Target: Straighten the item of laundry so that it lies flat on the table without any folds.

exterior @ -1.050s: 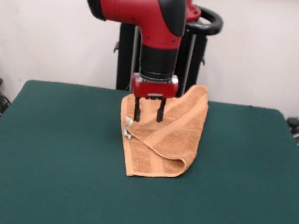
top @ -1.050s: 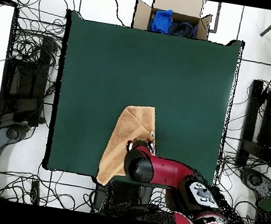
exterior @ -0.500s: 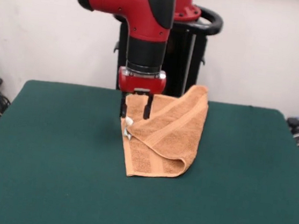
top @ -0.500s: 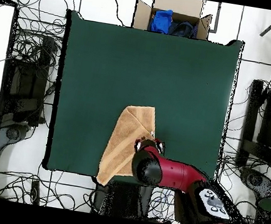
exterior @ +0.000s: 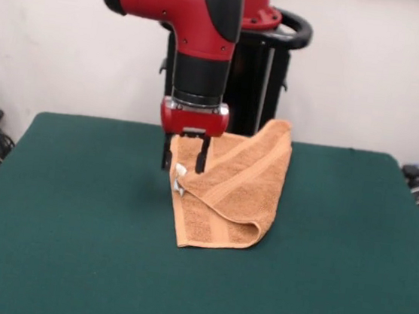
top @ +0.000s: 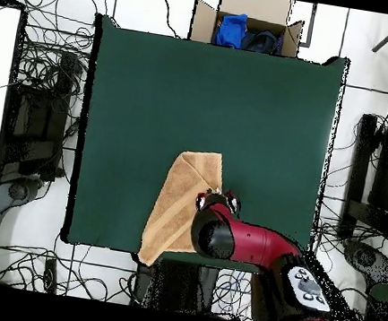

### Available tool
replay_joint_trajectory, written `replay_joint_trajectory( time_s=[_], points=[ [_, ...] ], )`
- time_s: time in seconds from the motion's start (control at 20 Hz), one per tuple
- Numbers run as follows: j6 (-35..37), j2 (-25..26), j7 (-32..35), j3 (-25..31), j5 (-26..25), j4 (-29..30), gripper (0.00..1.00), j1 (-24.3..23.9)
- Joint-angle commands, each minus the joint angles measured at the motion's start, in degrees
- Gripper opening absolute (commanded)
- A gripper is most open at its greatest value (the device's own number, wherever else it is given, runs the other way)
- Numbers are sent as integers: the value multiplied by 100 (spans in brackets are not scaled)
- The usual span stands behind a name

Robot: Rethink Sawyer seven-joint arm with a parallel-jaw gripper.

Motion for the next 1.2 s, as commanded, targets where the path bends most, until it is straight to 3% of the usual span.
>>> replay_joint_trajectory(
  time_s=[0.05, 1.2],
  points=[
    [167, 303, 605, 300, -46, -645, 100, 174],
    [46, 466, 589, 449, -238, -492, 100, -53]
  ],
)
